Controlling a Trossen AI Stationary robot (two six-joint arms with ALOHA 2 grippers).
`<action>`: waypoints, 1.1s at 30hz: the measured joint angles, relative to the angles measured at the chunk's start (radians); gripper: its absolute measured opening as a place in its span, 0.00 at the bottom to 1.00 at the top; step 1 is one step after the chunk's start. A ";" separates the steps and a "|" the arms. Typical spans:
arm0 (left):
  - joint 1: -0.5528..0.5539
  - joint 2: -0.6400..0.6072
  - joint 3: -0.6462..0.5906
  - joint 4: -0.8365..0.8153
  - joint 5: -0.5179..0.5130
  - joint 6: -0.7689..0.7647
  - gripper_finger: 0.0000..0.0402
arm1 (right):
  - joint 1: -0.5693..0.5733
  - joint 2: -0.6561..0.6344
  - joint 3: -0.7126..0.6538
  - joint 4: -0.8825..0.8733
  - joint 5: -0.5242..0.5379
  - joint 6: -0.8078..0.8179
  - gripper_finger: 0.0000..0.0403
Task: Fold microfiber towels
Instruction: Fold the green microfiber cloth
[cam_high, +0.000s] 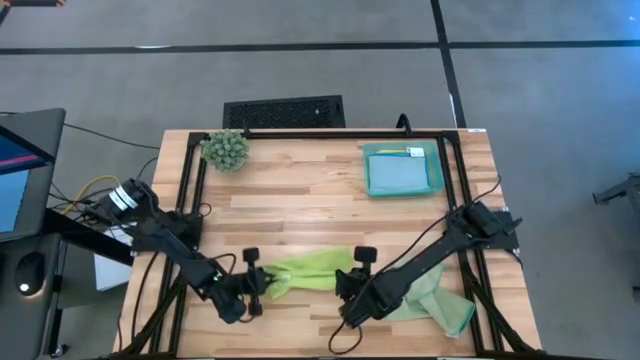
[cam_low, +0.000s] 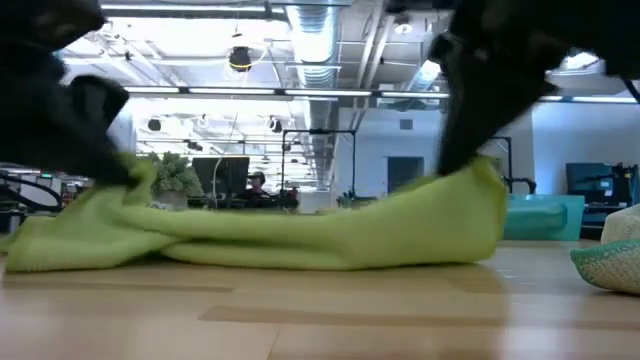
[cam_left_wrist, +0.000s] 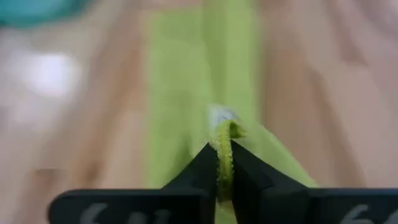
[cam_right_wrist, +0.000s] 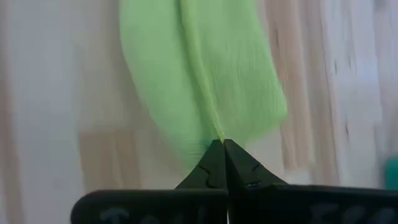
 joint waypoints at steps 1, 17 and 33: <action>0.002 0.013 0.007 0.000 0.052 0.020 0.08 | 0.002 0.000 0.000 0.018 -0.007 0.003 0.01; 0.018 0.031 0.215 -0.254 0.156 0.506 0.48 | 0.008 -0.008 0.004 0.072 -0.030 0.003 0.02; 0.018 0.031 0.264 -0.424 0.290 0.635 0.46 | -0.001 -0.009 0.004 0.076 -0.037 -0.023 0.02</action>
